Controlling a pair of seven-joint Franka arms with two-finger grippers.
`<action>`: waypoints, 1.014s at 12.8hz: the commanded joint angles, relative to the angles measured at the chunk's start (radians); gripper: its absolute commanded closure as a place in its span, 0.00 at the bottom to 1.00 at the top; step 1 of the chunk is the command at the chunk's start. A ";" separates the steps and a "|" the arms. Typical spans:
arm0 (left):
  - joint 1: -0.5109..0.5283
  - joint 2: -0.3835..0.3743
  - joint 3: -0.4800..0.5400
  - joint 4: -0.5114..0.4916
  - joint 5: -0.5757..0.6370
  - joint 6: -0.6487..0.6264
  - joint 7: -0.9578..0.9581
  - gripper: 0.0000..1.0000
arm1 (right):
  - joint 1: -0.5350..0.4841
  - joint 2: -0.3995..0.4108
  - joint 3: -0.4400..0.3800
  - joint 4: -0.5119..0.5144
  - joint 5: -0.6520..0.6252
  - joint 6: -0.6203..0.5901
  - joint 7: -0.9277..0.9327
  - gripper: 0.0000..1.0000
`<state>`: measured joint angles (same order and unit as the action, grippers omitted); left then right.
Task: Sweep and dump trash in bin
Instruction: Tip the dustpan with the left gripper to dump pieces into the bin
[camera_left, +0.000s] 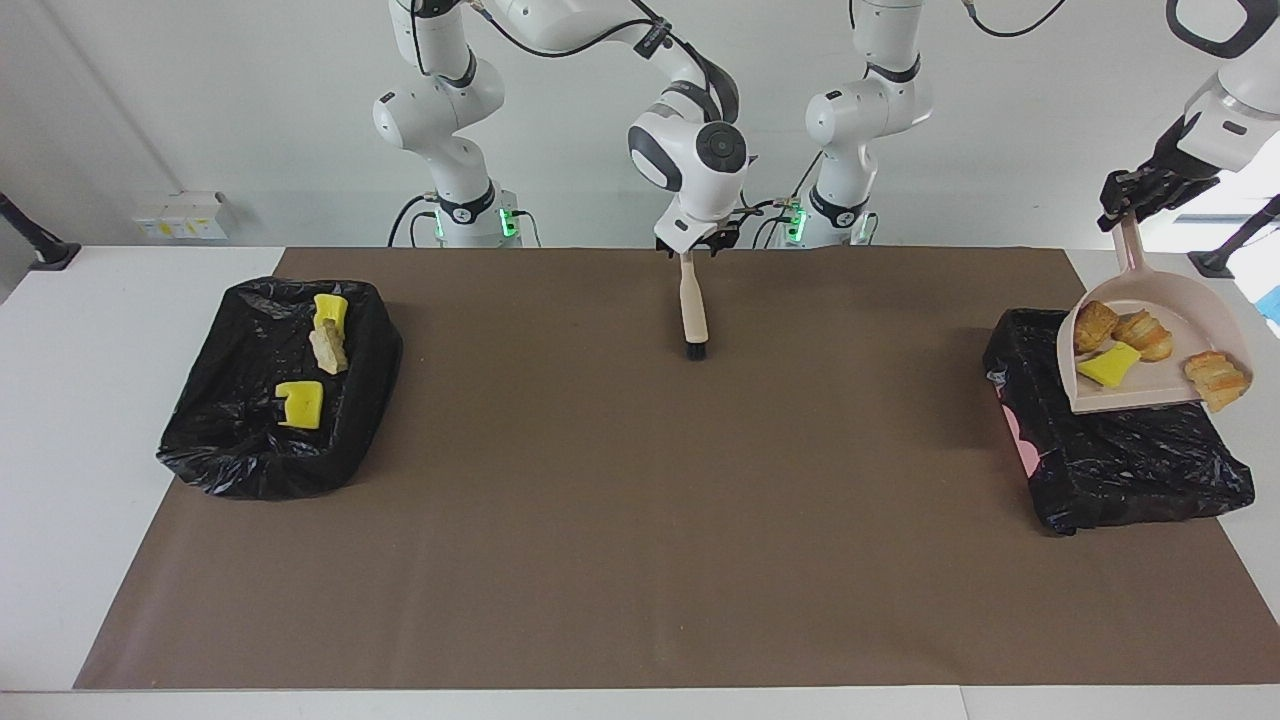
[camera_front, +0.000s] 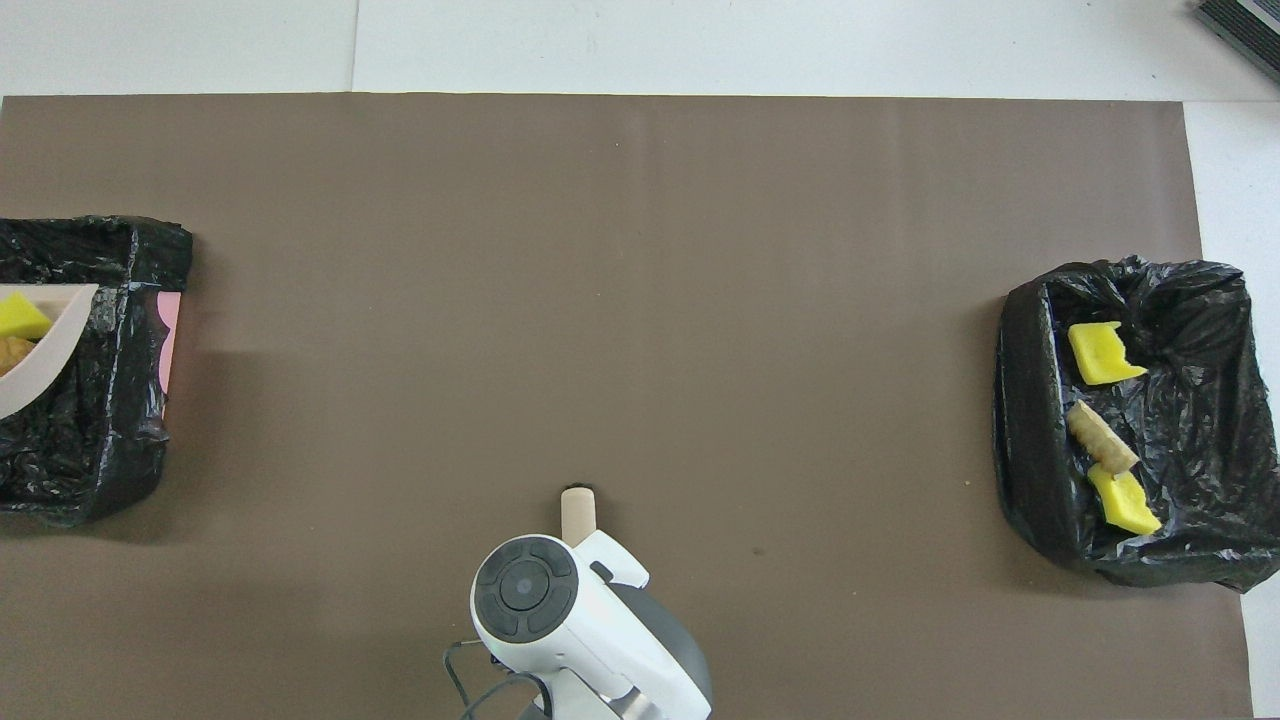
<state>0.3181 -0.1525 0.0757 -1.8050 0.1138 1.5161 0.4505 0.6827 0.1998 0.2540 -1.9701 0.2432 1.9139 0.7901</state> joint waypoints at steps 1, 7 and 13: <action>0.035 -0.009 -0.010 -0.037 0.087 0.004 0.164 1.00 | -0.046 -0.011 0.002 0.062 -0.030 -0.071 0.003 0.00; 0.045 -0.002 -0.010 -0.065 0.326 0.078 0.440 1.00 | -0.201 -0.054 0.002 0.184 -0.032 -0.171 -0.074 0.00; 0.029 0.031 -0.013 -0.053 0.538 0.173 0.571 1.00 | -0.362 -0.063 -0.002 0.303 -0.016 -0.202 -0.124 0.00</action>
<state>0.3488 -0.1185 0.0715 -1.8606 0.5787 1.6684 0.9863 0.3722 0.1333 0.2471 -1.7066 0.2190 1.7332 0.7117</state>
